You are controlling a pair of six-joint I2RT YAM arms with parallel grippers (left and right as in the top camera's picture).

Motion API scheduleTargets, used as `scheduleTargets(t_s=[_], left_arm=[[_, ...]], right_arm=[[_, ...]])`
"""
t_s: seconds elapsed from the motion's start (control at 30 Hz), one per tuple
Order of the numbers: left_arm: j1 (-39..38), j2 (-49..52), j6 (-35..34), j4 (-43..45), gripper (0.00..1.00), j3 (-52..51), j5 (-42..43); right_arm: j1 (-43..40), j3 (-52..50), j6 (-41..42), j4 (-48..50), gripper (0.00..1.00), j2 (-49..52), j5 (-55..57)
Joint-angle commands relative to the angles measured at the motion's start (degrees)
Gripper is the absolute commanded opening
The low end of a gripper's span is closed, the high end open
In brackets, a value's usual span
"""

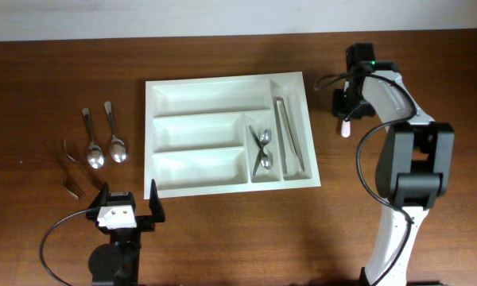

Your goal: Pack container

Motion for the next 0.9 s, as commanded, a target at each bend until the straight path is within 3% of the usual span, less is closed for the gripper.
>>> scheduleTargets(t_s=[0.0,0.4,0.67,0.87], left_arm=[[0.24,-0.44,1.11,0.13,0.99,-0.55,0.2],[0.24,-0.44,1.11,0.13,0.99,-0.55,0.2],[0.24,-0.44,1.11,0.13,0.99,-0.55,0.2],[0.24,-0.44,1.11,0.13,0.99,-0.55,0.2]], right_arm=[[-0.42,0.44,0.09,-0.57,0.04,-7.76,-0.02],[-0.02,0.44,-4.96,-8.0,0.04,-16.79,-13.27],[8.28,0.44,-22.25,-14.99,0.04,-17.29,-17.64],[17.9,0.44,-28.81,-17.25,0.04,-17.29,-19.32]])
